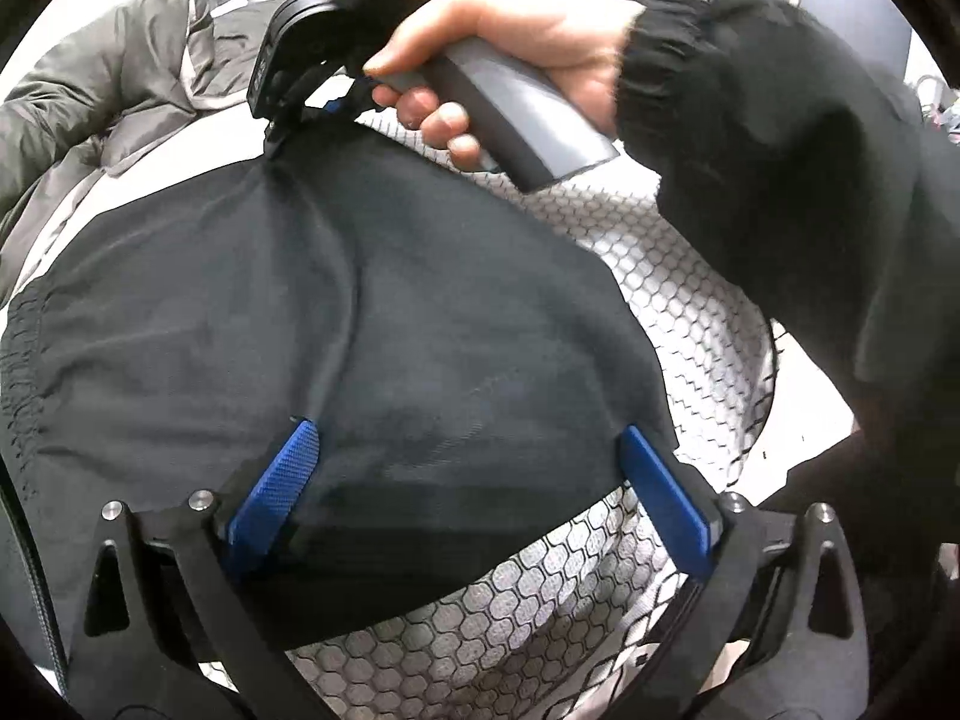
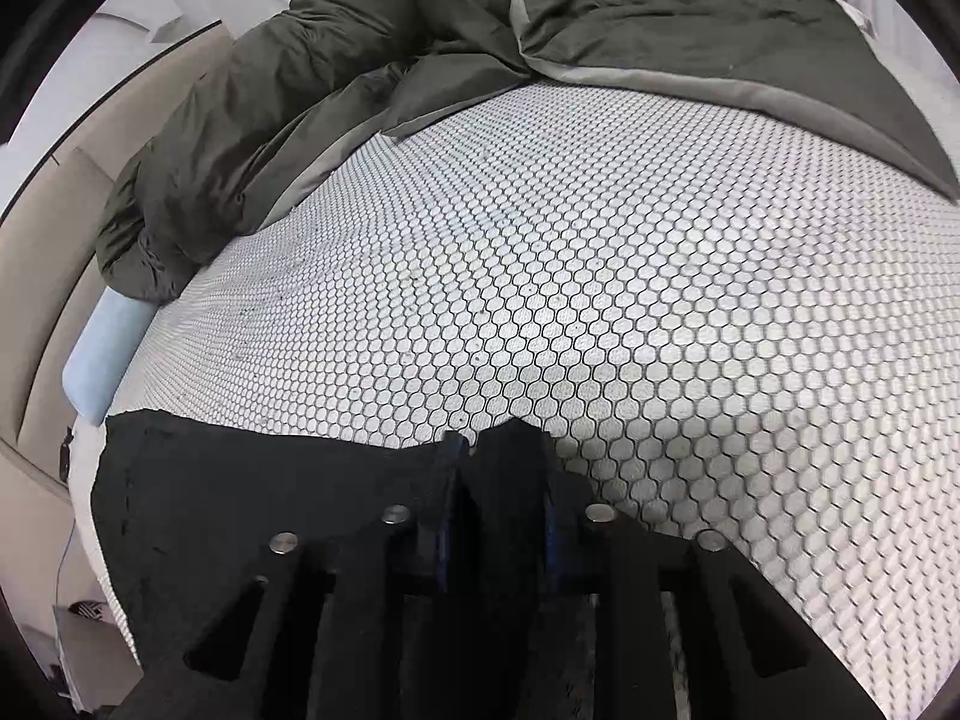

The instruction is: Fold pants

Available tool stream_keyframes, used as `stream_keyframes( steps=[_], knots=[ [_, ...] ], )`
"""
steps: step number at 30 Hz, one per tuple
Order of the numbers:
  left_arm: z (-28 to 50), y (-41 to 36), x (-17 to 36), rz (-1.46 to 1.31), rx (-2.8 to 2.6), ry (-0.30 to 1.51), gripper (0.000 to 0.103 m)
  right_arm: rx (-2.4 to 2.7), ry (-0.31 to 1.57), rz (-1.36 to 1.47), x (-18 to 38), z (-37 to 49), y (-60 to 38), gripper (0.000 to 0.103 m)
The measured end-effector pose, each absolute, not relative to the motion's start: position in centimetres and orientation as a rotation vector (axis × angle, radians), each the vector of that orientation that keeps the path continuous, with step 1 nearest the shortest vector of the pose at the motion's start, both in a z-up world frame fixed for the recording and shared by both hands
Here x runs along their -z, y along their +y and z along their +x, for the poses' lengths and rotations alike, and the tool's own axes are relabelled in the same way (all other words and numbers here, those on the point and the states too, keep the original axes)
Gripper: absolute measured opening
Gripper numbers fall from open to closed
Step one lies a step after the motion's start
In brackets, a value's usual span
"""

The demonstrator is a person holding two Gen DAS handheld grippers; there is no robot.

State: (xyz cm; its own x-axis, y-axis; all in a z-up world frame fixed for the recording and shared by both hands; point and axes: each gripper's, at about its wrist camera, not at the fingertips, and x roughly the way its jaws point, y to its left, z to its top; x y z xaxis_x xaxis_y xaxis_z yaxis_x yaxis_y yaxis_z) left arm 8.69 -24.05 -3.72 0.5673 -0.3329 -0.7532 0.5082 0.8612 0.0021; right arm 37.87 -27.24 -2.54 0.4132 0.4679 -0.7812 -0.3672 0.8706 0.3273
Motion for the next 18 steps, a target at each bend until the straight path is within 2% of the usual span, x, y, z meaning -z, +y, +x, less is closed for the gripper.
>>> stream_keyframes(
  steps=[2, 3, 4, 6, 8, 14, 18],
  knots=[
    [8.4, -22.9, 2.5, 0.194, 0.511, 0.801, 0.099, -0.518, 0.971, 0.139, 1.0, 36.3, -28.8, 0.047],
    [8.4, -22.2, 1.8, 0.171, 0.511, 0.786, 0.099, -0.505, 0.935, 0.158, 0.1, 34.8, -30.0, 0.063],
    [8.3, -21.2, 0.9, 0.136, 0.51, 0.764, 0.099, -0.48, 0.902, 0.152, -0.8, 32.9, -30.8, 0.069],
    [8.2, -19.0, -1.0, 0.078, 0.491, 0.706, 0.099, -0.43, 0.838, 0.105, -1.8, 29.3, -31.6, 0.072],
    [8.2, -16.7, -2.5, 0.042, 0.44, 0.651, 0.099, -0.389, 0.764, 0.051, -2.5, 24.8, -32.3, 0.084],
    [9.6, -9.3, -3.6, 0.013, 0.153, 0.602, 0.101, -0.398, 0.684, -0.062, -1.4, 16.5, -32.2, 0.087],
    [10.8, -5.0, -2.5, -0.007, 0.01, 0.651, 0.101, -0.425, 0.696, -0.156, -0.5, 16.2, -29.6, 0.087]
  ],
)
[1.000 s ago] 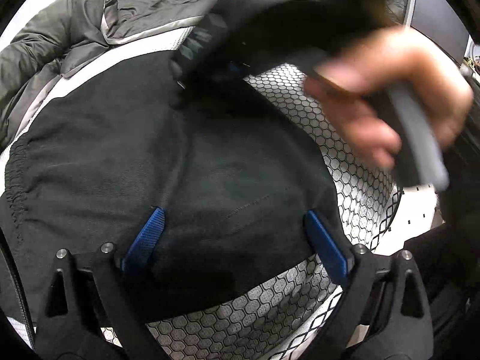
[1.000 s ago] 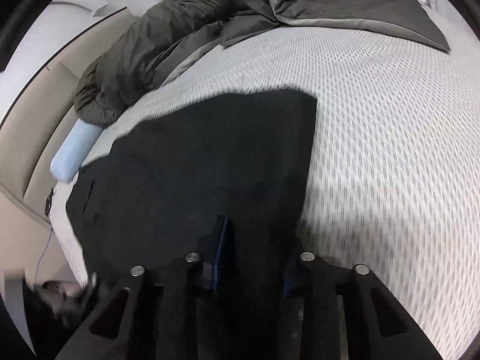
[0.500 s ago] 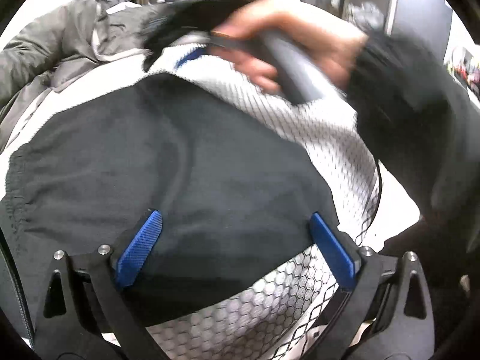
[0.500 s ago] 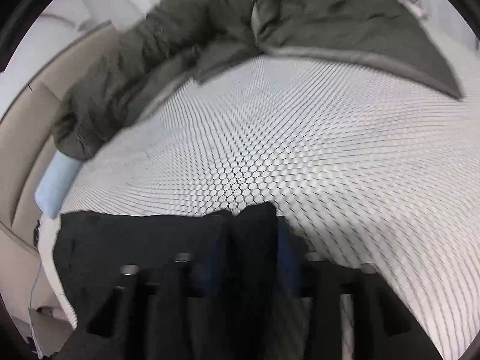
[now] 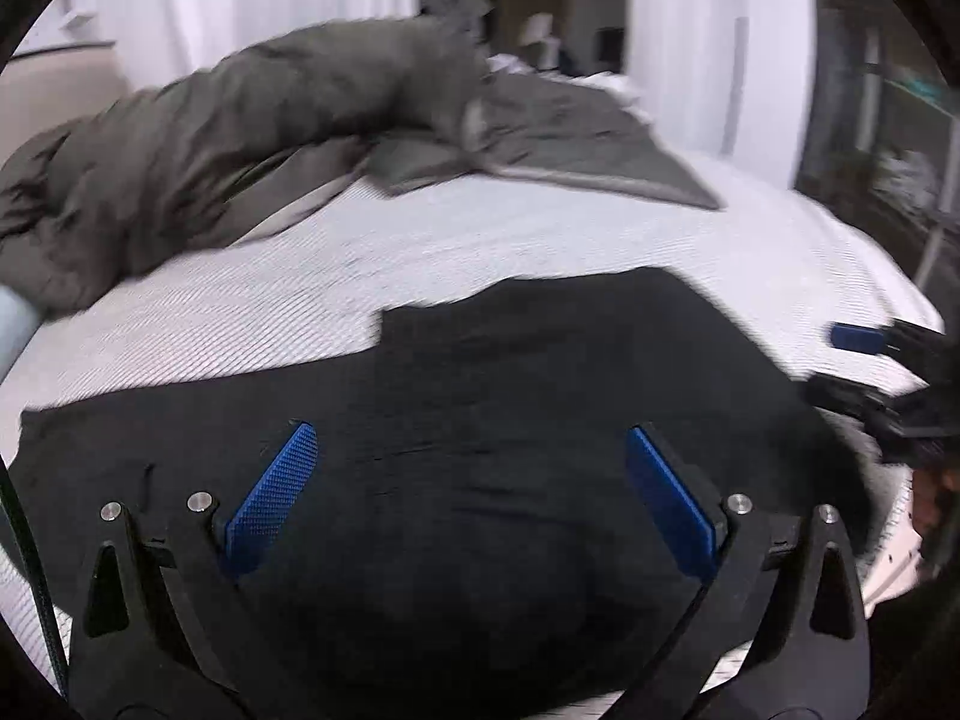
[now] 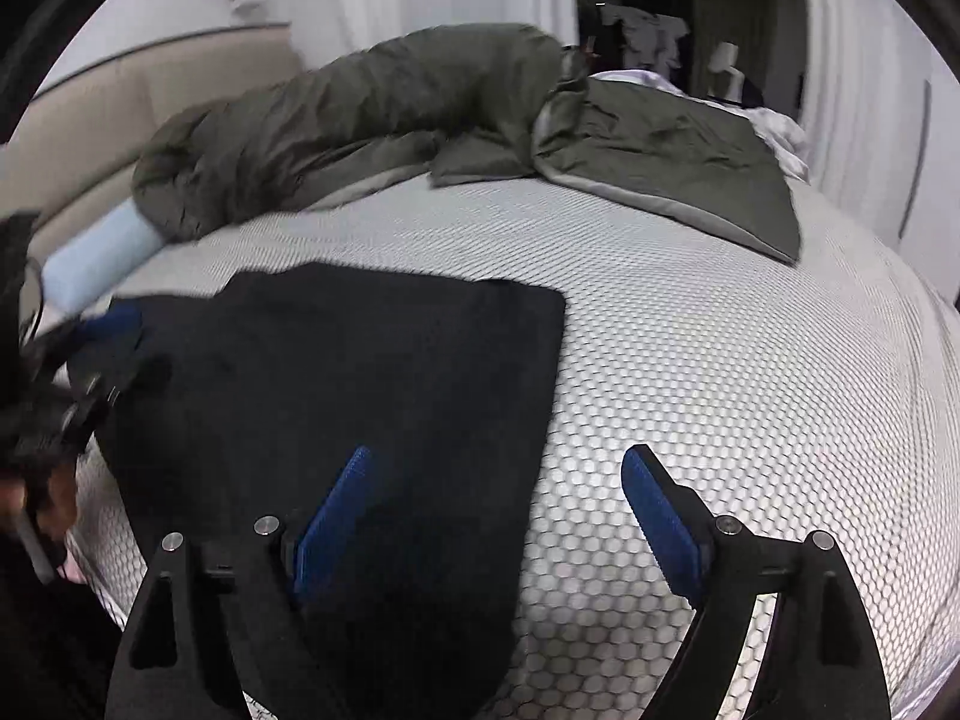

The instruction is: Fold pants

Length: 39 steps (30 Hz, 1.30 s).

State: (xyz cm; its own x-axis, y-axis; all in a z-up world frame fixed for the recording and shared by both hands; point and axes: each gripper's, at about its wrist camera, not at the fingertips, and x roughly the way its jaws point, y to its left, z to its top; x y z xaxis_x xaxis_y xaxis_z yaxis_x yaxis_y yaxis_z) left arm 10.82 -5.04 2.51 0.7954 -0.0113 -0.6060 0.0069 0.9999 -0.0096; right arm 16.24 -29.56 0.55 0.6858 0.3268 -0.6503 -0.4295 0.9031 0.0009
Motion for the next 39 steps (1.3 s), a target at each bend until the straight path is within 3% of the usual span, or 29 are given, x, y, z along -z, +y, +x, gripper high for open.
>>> stream_keyframes(
  steps=[18, 23, 25, 26, 28, 31, 33, 35, 37, 39],
  knots=[
    [13.0, -2.1, 0.4, -0.064, -0.023, 0.788, 0.101, -0.486, 0.721, -0.271, 0.5, 14.8, -27.6, 0.087],
    [13.4, -1.9, 1.3, -0.085, -0.011, 0.85, 0.101, -0.565, 0.904, -0.016, 1.9, 18.6, -30.4, 0.084],
    [13.5, -1.6, 1.5, -0.11, 0.0, 0.861, 0.099, -0.599, 0.983, 0.13, 3.0, 20.4, -31.9, 0.058],
    [13.5, -1.5, 1.6, -0.119, 0.011, 0.866, 0.098, -0.601, 0.995, 0.167, 3.3, 20.9, -32.4, 0.053],
    [13.5, -1.2, 1.8, -0.129, 0.029, 0.872, 0.091, -0.628, 1.002, 0.237, 3.5, 21.8, -33.0, 0.025],
    [13.5, -1.3, 2.0, -0.147, 0.072, 0.885, 0.073, -0.649, 0.96, 0.214, 2.6, 22.4, -32.4, 0.01],
    [13.4, -1.5, 1.9, -0.144, 0.092, 0.887, 0.065, -0.63, 0.895, 0.146, 1.2, 22.4, -31.5, 0.01],
    [13.3, -1.7, 1.9, -0.127, 0.094, 0.887, 0.064, -0.596, 0.879, 0.057, 0.6, 22.9, -30.7, 0.011],
    [13.3, -1.7, 2.0, -0.119, 0.086, 0.889, 0.064, -0.574, 0.925, -0.007, 1.2, 23.4, -30.2, 0.028],
    [12.8, -1.7, 1.2, -0.115, 0.065, 0.859, 0.064, -0.529, 0.952, -0.001, 1.4, 23.2, -30.5, 0.035]
  ],
)
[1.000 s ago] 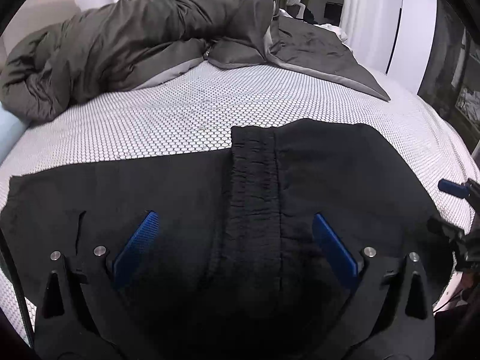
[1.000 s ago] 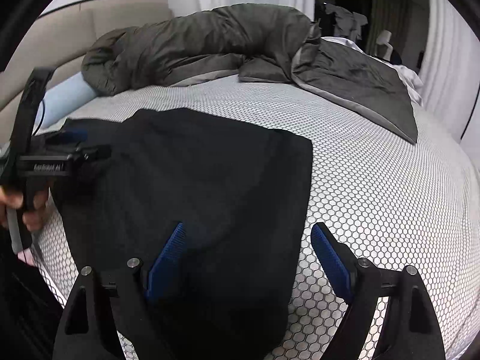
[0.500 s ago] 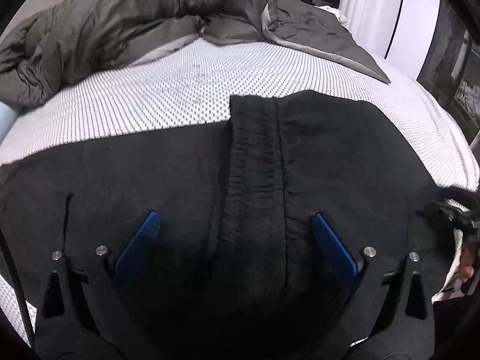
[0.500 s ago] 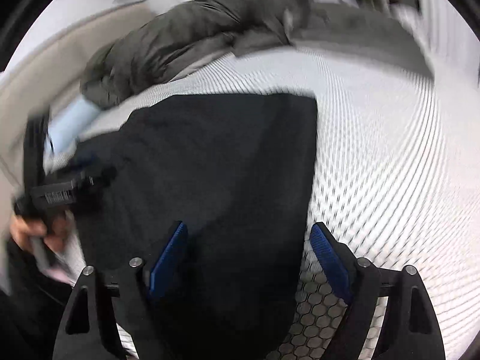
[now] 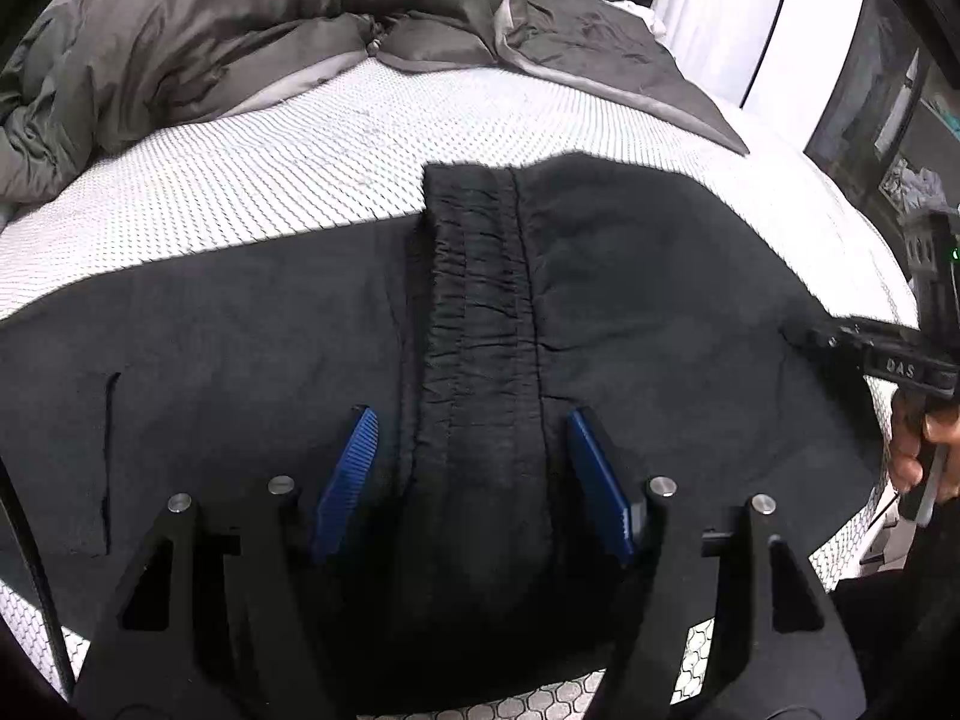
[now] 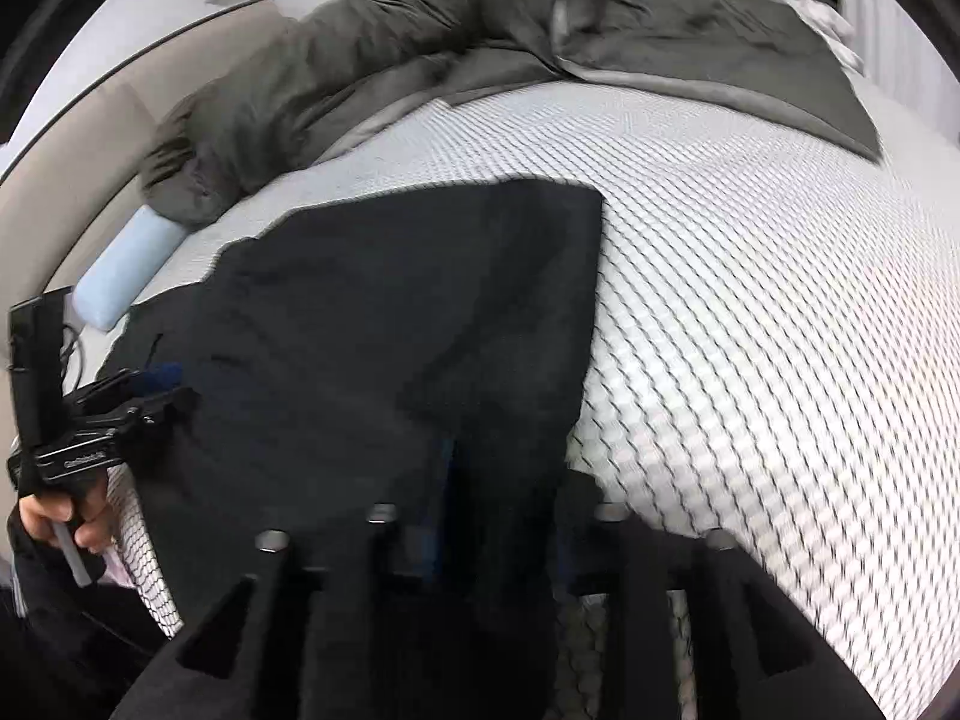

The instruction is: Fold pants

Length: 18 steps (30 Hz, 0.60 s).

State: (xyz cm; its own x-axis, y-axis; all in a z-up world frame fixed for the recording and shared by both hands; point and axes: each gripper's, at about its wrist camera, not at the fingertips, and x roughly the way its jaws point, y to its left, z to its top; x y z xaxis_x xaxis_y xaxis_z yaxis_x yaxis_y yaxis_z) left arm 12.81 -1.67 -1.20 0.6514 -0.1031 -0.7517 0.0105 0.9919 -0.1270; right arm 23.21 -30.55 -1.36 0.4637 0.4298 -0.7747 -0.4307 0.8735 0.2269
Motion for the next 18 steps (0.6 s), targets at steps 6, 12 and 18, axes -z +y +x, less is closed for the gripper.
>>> stream_keyframes(
  steps=[6, 12, 18],
  knots=[
    [10.5, -5.7, -2.1, -0.008, 0.138, 0.658, 0.067, -0.555, 0.734, -0.018, -2.7, 17.7, -30.0, 0.038],
    [12.7, -11.4, 2.3, 0.166, 0.282, 0.835, 0.067, -0.697, 0.845, -0.112, 0.7, 17.0, -23.5, 0.038],
    [12.2, -8.6, 2.5, 0.116, 0.3, 0.849, 0.062, -0.578, 0.89, -0.267, 2.7, 18.5, -25.8, 0.038]
  ],
)
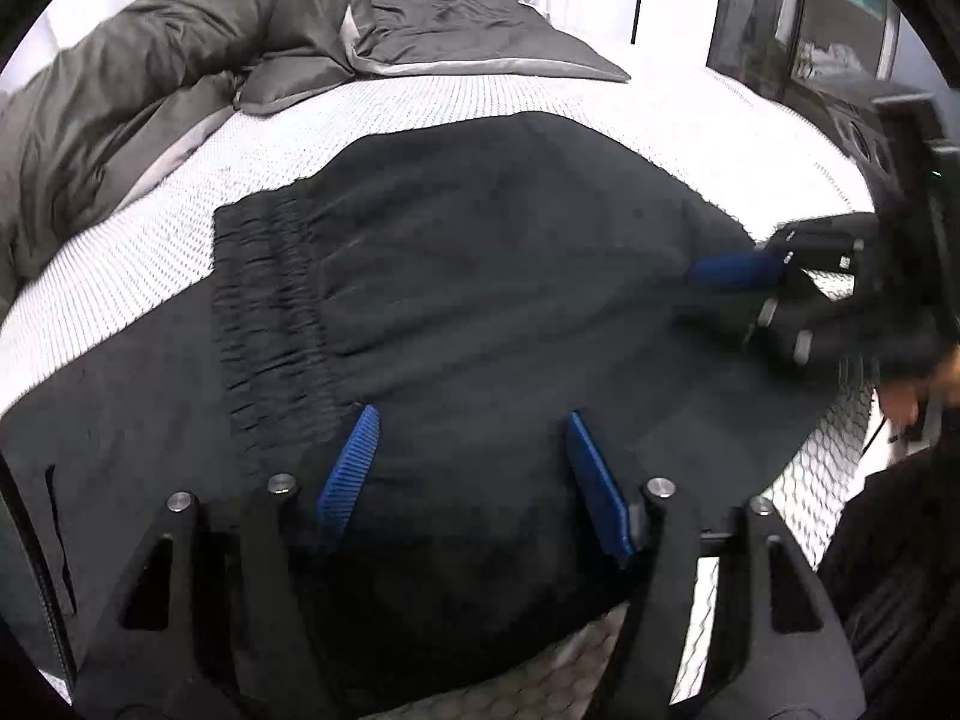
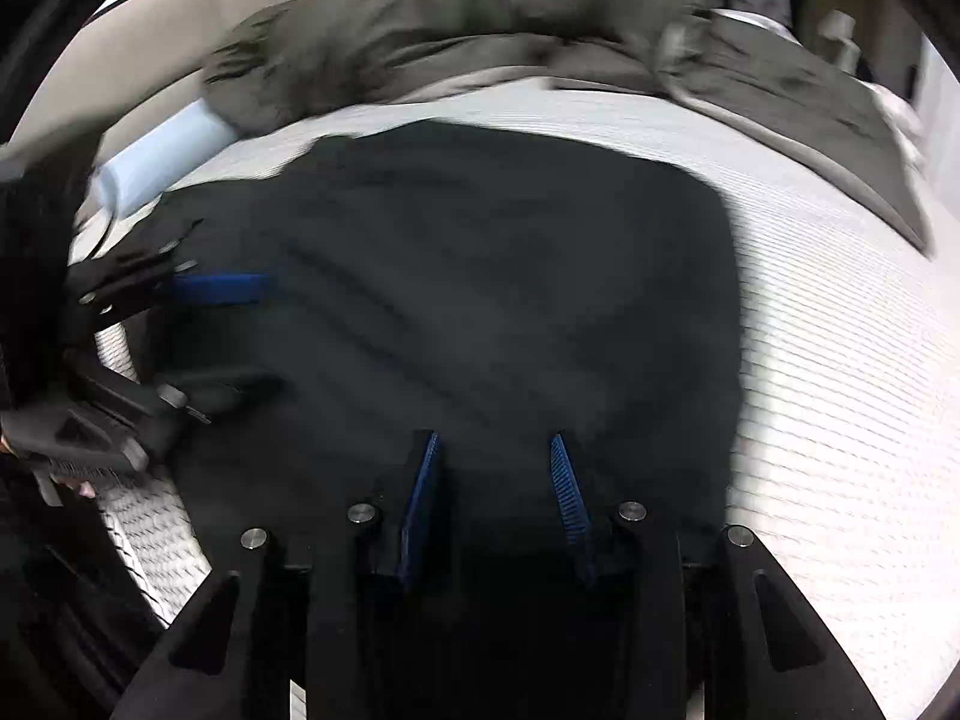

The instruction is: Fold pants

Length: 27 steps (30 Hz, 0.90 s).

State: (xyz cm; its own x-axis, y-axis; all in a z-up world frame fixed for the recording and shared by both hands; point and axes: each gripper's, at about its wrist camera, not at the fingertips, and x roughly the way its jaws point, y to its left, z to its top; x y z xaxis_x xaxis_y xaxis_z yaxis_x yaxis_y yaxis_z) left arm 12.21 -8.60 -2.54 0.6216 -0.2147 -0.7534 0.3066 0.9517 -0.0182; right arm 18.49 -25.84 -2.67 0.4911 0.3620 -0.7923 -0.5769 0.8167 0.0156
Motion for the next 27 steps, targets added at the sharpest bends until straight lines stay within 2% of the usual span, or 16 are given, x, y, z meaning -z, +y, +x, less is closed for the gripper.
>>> stream_keyframes(
  steps=[5, 8, 11, 17, 23, 27],
  knots=[
    [11.1, -7.7, 1.7, 0.1, 0.263, 0.846, 0.062, -0.528, 0.878, -0.207, 2.4, 18.4, -29.9, 0.038],
    [11.2, -7.3, -0.6, 0.03, 0.286, 0.767, 0.063, -0.551, 0.802, -0.167, 0.5, 17.2, -29.1, 0.039],
    [13.5, -8.0, -0.8, 0.008, 0.261, 0.789, 0.063, -0.605, 0.782, -0.139, -0.5, 17.5, -26.9, 0.039],
    [18.0, -8.8, 2.2, 0.076, 0.239, 0.903, 0.059, -0.576, 0.933, -0.299, 3.0, 20.4, -22.5, 0.039],
    [17.4, -7.2, 1.4, 0.011, 0.249, 0.892, 0.058, -0.512, 0.918, -0.27, 2.2, 21.3, -27.9, 0.039],
    [16.8, -6.3, -1.3, -0.016, 0.201, 0.83, 0.063, -0.556, 0.862, -0.152, -0.1, 20.7, -29.2, 0.039]
  ],
)
